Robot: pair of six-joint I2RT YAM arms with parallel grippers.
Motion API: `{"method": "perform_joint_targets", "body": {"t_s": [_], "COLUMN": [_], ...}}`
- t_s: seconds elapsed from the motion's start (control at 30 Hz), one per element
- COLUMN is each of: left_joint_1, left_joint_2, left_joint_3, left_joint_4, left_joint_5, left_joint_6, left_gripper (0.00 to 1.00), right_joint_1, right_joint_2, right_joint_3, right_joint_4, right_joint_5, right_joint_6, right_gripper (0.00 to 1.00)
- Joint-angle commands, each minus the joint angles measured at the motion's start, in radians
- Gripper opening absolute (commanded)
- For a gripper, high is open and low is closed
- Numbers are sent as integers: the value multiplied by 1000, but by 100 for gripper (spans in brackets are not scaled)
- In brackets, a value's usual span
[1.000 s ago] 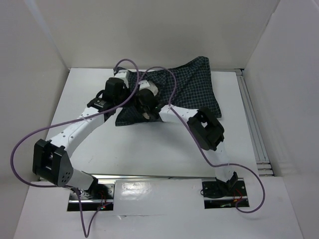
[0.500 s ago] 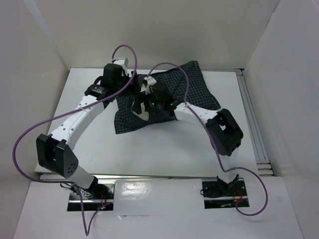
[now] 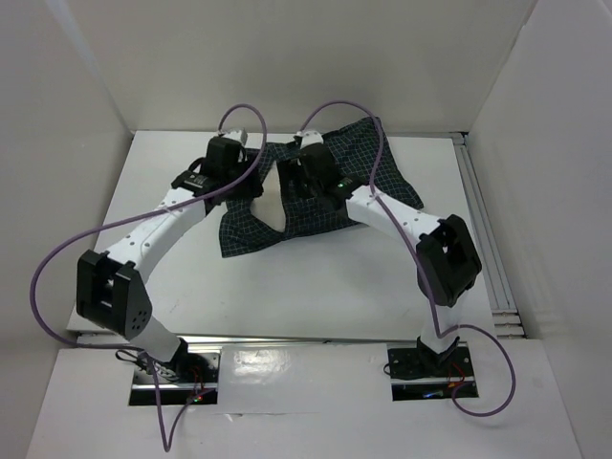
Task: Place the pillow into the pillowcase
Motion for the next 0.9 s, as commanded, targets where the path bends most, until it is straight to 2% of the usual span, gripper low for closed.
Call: {"method": "perform_joint_targets", "body": {"t_s": [0.0,0.17,0.23,0.4,0.43,0.57,0.67,0.7,0.8,0.83,0.87], "left_joint_1": [-2,-42,-42,-51,-51,-60,-60,-60,-60,-60,-60], "left_joint_2": [72,220,288,389,403,412,370,360,350,340,340], "left_joint_3": [-16,74,135,237,266,284,258,258,269,283,293], "left_joint_4": [-18,-91,-127,-200,-211,-193,-105,-90,-71,-71,-81], "left_joint_5": [-12,-139,-187,-287,-297,-261,-139,-117,-77,-77,-77], "left_joint_6": [-3,-3,-3,-39,-39,-13,27,27,54,54,67], "left_gripper": [58,61,57,7,0,0,0,0,0,0,0], "right_joint_1": [-13,-36,-46,-46,-46,-55,-55,-55,-55,-55,-55], "right_joint_2": [27,105,143,260,269,322,364,374,374,360,348], "right_joint_3": [61,115,167,235,247,273,301,311,311,311,311], "right_joint_4": [6,50,50,3,3,26,35,35,49,58,58], "right_joint_5": [95,-49,-78,-71,-56,-56,-45,-45,-54,-63,-75], "right_joint_6": [-5,-16,-16,-16,-16,-7,3,12,12,12,12], "right_gripper": [97,95,92,86,85,78,60,48,29,15,10]}}
